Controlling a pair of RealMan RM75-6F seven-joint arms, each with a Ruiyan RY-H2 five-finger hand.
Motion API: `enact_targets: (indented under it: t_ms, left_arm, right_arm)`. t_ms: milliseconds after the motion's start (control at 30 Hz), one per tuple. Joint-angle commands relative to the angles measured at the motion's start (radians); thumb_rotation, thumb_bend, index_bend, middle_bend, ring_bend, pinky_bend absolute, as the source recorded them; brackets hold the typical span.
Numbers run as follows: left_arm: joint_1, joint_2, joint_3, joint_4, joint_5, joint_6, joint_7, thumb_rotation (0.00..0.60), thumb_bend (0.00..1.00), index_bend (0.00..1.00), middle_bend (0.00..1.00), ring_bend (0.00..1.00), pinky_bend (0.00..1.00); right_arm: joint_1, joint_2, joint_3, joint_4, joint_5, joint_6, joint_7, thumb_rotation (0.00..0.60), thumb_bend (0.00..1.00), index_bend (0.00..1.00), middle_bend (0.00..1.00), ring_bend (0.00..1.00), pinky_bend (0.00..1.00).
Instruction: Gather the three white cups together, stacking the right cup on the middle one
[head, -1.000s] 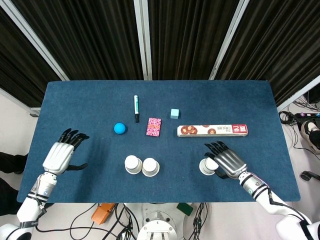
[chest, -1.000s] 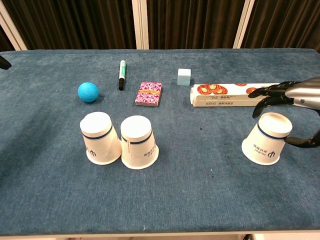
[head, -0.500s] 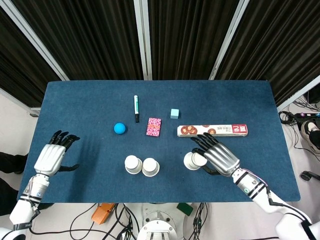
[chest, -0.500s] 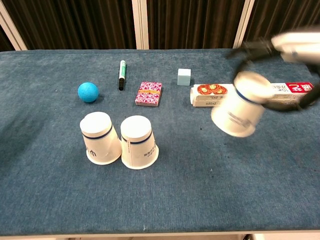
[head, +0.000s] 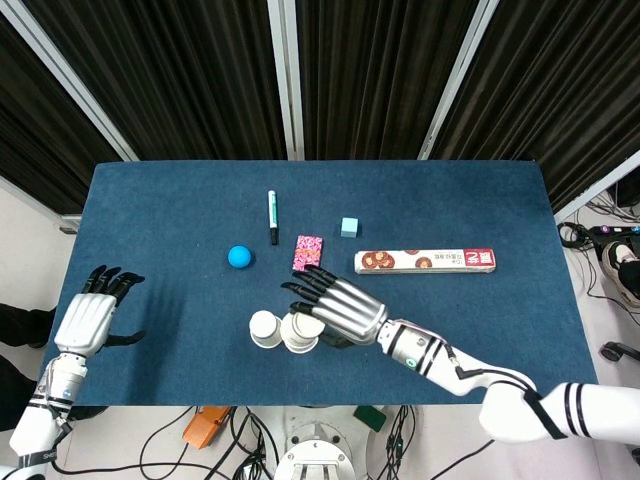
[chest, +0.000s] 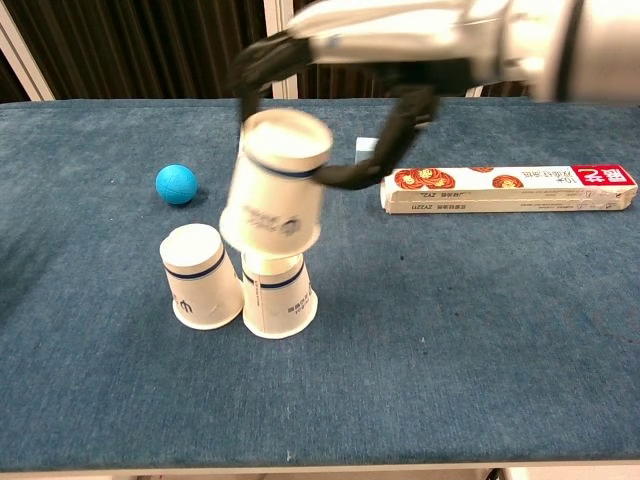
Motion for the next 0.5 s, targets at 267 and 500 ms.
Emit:
enact_targets:
  t_ms: [267, 500]
  left_arm:
    - [0.009, 0.004, -0.004, -0.002, -0.005, -0.006, -0.005, 0.588, 0.12, 0.2, 0.18, 0.09, 0.0]
    - [0.016, 0.006, -0.007, 0.0, -0.01, -0.008, -0.01, 0.589, 0.12, 0.2, 0.18, 0.09, 0.0]
  right_arm:
    - [0.155, -0.119, 0.012, 0.07, 0.227, -0.033, -0.162, 0.6, 0.55, 0.4, 0.13, 0.0, 0.05]
    - [0.208, -0.128, -0.013, 0.065, 0.312, -0.001, -0.219, 0.6, 0.55, 0.39, 0.13, 0.0, 0.05]
